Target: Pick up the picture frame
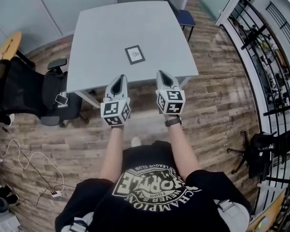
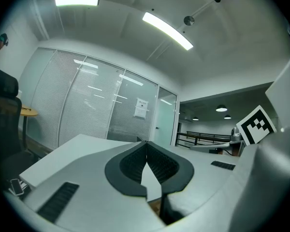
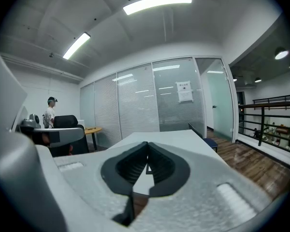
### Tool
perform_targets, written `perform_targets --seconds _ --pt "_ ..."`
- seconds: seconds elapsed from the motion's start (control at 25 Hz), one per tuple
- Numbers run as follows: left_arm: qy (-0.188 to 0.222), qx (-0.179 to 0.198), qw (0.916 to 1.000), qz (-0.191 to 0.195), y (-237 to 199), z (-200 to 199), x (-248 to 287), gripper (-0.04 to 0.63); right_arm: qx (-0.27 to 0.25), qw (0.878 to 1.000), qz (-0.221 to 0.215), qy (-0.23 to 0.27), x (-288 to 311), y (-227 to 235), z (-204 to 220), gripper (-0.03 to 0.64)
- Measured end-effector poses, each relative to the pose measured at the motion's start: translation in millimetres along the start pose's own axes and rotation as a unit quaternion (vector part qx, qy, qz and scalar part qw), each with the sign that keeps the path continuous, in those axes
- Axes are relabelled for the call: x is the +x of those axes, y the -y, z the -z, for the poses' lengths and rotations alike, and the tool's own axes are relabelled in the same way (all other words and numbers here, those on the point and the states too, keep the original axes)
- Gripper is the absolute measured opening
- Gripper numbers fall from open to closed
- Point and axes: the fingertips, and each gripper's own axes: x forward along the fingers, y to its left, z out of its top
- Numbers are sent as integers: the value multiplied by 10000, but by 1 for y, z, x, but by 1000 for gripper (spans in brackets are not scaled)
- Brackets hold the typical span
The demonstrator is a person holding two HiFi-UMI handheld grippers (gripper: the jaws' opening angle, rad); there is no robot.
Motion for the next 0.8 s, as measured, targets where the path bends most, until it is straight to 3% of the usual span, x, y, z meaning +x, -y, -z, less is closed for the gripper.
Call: perform_targets --seconds 0.16,0.36,0.6,0.8 --pt "93 -107 9997 -202 -25 5 -1 5 -179 9996 -187 -106 14 -32 7 -2" --pt "90 -299 9995 -87 -34 16 21 5 -332 9986 -337 -246 38 -36 16 -2" --pt "20 -290 9988 -403 -52 20 68 5 -205 9982 -536 -201 89 -11 8 -2" --pt "36 -162 9980 -605 -67 3 136 5 -124 9965 -825 -35 161 18 -23 -2"
